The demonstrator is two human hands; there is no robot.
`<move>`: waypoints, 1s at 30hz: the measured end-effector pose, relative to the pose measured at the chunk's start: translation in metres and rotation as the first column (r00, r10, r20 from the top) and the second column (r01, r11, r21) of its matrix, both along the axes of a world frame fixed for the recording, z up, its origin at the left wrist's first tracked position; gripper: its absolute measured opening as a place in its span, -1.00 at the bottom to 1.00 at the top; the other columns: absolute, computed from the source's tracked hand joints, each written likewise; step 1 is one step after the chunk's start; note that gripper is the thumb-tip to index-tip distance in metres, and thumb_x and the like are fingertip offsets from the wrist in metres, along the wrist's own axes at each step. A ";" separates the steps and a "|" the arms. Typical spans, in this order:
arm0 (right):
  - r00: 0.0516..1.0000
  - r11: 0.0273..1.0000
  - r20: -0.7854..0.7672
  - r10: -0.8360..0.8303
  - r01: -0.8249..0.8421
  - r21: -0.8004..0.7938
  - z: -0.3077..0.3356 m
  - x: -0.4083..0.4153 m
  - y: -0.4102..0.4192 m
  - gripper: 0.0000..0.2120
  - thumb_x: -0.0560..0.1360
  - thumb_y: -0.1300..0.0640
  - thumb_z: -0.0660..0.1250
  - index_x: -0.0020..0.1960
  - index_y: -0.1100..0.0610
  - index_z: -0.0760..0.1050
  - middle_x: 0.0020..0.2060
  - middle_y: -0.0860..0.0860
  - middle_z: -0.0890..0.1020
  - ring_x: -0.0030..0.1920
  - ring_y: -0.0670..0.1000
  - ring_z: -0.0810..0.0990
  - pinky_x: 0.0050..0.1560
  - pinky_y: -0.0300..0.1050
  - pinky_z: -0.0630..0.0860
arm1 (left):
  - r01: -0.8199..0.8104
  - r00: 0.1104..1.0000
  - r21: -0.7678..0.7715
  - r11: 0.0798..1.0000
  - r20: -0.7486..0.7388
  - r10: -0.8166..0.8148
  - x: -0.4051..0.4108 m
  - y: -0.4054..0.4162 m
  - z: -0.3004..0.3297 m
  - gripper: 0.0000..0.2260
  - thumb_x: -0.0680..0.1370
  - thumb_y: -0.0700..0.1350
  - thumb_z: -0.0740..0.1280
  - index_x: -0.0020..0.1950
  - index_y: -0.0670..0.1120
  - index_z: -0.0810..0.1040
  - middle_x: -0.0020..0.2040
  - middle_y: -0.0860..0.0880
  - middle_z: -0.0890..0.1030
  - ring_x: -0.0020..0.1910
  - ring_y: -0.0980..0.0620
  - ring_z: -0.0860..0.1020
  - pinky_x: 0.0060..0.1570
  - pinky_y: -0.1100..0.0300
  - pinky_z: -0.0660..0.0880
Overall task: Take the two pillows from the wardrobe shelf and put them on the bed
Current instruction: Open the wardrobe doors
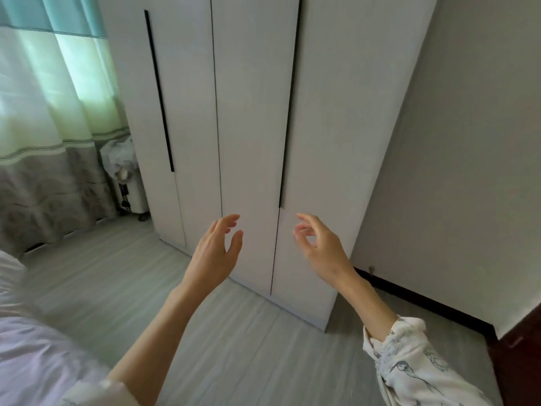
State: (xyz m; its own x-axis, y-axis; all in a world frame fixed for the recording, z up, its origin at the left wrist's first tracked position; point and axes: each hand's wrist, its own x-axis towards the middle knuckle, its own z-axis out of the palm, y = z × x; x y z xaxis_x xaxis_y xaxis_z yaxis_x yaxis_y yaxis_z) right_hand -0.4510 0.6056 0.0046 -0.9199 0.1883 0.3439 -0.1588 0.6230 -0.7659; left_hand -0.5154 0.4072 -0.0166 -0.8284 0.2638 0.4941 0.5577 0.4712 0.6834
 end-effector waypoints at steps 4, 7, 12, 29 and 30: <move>0.997 0.997 0.019 0.069 -0.070 0.032 0.006 -0.092 0.010 -0.64 0.55 0.00 0.19 0.33 0.02 0.33 0.11 -0.04 0.52 0.14 -0.10 0.48 0.07 -0.25 0.35 | -0.067 0.998 0.017 0.998 0.023 0.067 -0.082 0.009 0.005 -0.68 0.59 -0.08 0.18 0.34 -0.06 0.37 0.21 -0.06 0.51 0.15 0.08 0.46 0.15 0.11 0.40; 0.995 0.994 -0.012 0.099 -0.098 0.039 0.017 -0.149 0.013 -0.65 0.55 0.03 0.20 0.32 0.03 0.35 0.08 -0.05 0.53 0.11 -0.09 0.49 0.04 -0.27 0.34 | -0.105 0.994 0.014 0.994 0.024 0.105 -0.130 0.011 0.012 -0.68 0.59 -0.08 0.18 0.34 -0.07 0.37 0.21 -0.06 0.51 0.16 0.05 0.47 0.16 0.08 0.41; 0.975 0.975 -0.001 0.220 -0.220 0.033 0.021 -0.247 -0.001 -0.65 0.55 0.03 0.19 0.32 0.01 0.34 0.10 -0.05 0.53 0.13 -0.10 0.48 0.08 -0.25 0.34 | -0.188 0.982 -0.013 0.982 0.035 0.188 -0.205 -0.004 0.012 -0.68 0.59 -0.09 0.19 0.34 -0.07 0.37 0.20 -0.05 0.51 0.15 0.05 0.47 0.14 0.08 0.43; 0.864 0.864 -0.039 0.502 -0.499 0.072 0.036 -0.582 -0.092 -0.64 0.56 0.04 0.19 0.34 0.05 0.33 0.11 -0.01 0.52 0.12 -0.07 0.48 0.07 -0.22 0.37 | -0.443 0.896 -0.026 0.896 0.024 0.444 -0.480 -0.097 0.033 -0.69 0.58 -0.11 0.20 0.33 -0.08 0.39 0.19 -0.08 0.53 0.09 0.01 0.52 0.09 0.04 0.47; 0.859 0.860 -0.045 0.510 -0.506 0.070 0.039 -0.601 -0.099 -0.64 0.56 0.04 0.19 0.34 0.05 0.33 0.11 -0.01 0.53 0.12 -0.08 0.48 0.06 -0.23 0.36 | -0.448 0.894 -0.024 0.894 0.020 0.448 -0.497 -0.104 0.037 -0.69 0.58 -0.10 0.20 0.32 -0.06 0.40 0.19 -0.07 0.52 0.08 0.01 0.52 0.09 0.03 0.47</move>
